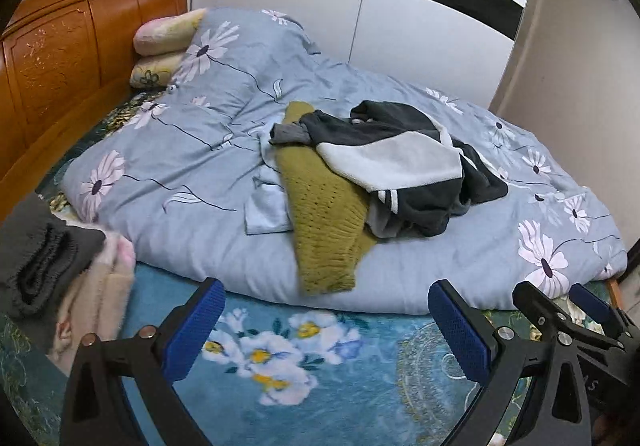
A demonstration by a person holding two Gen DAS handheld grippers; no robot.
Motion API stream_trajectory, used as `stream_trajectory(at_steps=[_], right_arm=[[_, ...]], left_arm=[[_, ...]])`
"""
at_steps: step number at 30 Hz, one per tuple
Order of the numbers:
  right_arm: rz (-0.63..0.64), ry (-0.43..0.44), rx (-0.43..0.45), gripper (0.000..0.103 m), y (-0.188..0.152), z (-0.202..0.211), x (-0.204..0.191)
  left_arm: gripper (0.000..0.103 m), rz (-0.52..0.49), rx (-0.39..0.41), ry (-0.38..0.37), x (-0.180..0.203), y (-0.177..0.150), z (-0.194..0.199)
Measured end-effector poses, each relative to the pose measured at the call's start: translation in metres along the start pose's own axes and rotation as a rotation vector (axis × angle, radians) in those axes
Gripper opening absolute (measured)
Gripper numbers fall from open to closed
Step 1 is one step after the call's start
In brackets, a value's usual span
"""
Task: Fold clothes
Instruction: 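Reach both grippers toward the black-and-white hoodie on the clothes pile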
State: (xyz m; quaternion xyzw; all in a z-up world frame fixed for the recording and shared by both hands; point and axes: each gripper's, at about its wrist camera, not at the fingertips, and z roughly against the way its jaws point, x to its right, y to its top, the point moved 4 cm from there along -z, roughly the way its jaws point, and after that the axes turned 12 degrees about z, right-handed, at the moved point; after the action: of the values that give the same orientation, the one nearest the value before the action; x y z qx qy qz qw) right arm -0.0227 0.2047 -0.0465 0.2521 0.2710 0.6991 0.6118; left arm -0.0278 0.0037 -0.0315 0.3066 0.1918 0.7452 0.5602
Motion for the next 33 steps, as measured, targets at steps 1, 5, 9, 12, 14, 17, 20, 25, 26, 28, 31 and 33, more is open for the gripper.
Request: stream_trajectory(at_steps=[1, 5, 9, 12, 14, 17, 20, 25, 26, 28, 31, 33], right_arm=[[0.005, -0.007, 0.008, 0.103, 0.0, 0.001, 0.001], [0.035, -0.044, 0.03, 0.103, 0.006, -0.002, 0.005], [0.054, -0.021, 0.043, 0.103, 0.006, -0.018, 0.01], [0.055, -0.005, 0.052, 0.103, 0.007, -0.021, 0.022], [0.059, -0.008, 0.049, 0.103, 0.008, -0.029, 0.026], [0.058, -0.011, 0.037, 0.103, 0.008, -0.045, 0.032], [0.058, -0.014, 0.026, 0.103, 0.007, -0.06, 0.037], [0.028, 0.007, 0.009, 0.103, 0.006, -0.085, 0.047], [0.026, 0.01, 0.006, 0.103, 0.006, -0.089, 0.048], [0.025, 0.015, 0.002, 0.103, 0.007, -0.098, 0.05], [0.023, 0.017, -0.002, 0.103, 0.008, -0.109, 0.051], [0.017, 0.015, -0.006, 0.103, 0.008, -0.116, 0.054]], left_arm=[[0.103, 0.011, 0.005, -0.011, 0.002, -0.001, -0.003], [0.103, 0.056, 0.026, -0.054, 0.008, -0.005, -0.012], [0.103, 0.101, 0.046, -0.097, 0.014, -0.008, -0.022], [0.103, 0.12, 0.068, -0.115, 0.019, -0.009, -0.031], [0.103, 0.107, 0.079, -0.106, 0.023, -0.007, -0.039], [0.103, 0.093, 0.06, -0.097, 0.029, -0.005, -0.053], [0.103, 0.085, 0.038, -0.092, 0.035, -0.005, -0.07], [0.103, 0.086, -0.008, -0.102, 0.042, -0.003, -0.098], [0.103, 0.075, -0.003, -0.097, 0.045, -0.003, -0.102], [0.103, 0.053, 0.006, -0.079, 0.049, -0.001, -0.109], [0.103, 0.037, -0.002, -0.067, 0.052, 0.002, -0.123], [0.103, 0.027, -0.008, -0.059, 0.054, 0.004, -0.132]])
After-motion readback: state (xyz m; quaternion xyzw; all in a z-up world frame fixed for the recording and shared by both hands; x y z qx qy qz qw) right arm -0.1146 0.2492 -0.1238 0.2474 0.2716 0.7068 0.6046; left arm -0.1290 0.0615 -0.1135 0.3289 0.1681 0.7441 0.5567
